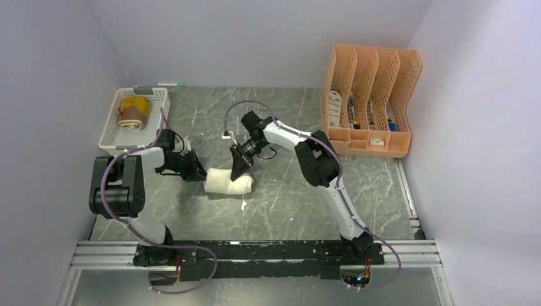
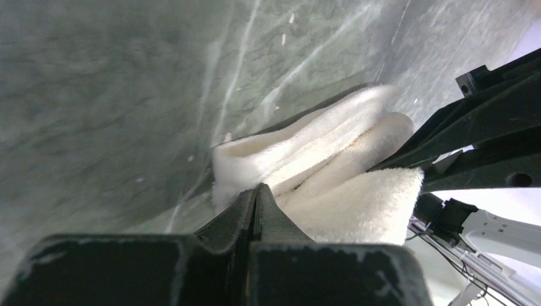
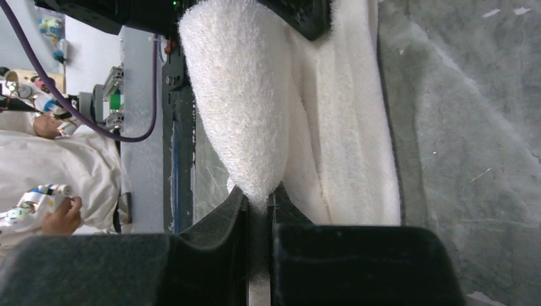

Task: Roll the towels
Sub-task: Roll the towel at the center of the board.

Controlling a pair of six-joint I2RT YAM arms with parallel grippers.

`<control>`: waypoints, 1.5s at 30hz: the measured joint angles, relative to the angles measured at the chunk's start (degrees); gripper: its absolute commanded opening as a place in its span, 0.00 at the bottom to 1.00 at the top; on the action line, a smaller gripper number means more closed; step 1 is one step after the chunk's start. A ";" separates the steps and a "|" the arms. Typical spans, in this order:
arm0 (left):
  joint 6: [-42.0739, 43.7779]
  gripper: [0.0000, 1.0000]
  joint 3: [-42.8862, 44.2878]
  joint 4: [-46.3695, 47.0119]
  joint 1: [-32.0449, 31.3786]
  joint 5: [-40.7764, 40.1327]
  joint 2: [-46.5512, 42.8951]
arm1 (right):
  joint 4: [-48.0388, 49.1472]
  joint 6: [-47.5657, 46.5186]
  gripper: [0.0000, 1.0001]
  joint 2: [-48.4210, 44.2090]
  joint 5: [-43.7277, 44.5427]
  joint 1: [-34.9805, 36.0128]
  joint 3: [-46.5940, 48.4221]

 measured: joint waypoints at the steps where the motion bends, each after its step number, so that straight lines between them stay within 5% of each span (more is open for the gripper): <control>1: 0.48 0.07 0.31 -0.70 0.39 -0.50 -0.39 | 0.11 0.44 0.00 0.28 -0.20 -0.07 0.11; 13: 2.14 0.07 3.93 -6.58 6.88 -7.28 -13.51 | 0.13 5.05 0.00 4.44 -0.37 -0.50 6.21; 21: 1.46 0.07 4.59 -5.05 6.88 -1.60 -18.73 | 0.50 6.93 0.00 7.34 -0.24 -0.09 11.21; 32: -3.80 0.07 -1.44 2.05 -4.48 7.19 -18.97 | 1.05 9.55 0.00 10.43 -2.40 -0.17 12.61; 37: -6.36 0.07 -4.28 5.97 -4.79 6.69 -15.87 | 1.49 11.13 0.00 11.39 -3.41 -0.35 13.16; 42: -7.45 0.07 -4.83 7.23 -4.72 1.99 -11.13 | 1.90 11.85 0.12 11.47 -3.37 -0.42 13.18; 43: -7.98 0.07 -5.20 7.85 -4.66 1.20 -10.54 | 1.90 11.91 0.19 11.47 -3.23 -0.42 13.18; 45: -9.09 0.07 -5.86 9.22 -4.50 0.13 -9.64 | 1.95 12.02 0.48 11.45 -2.84 -0.42 13.18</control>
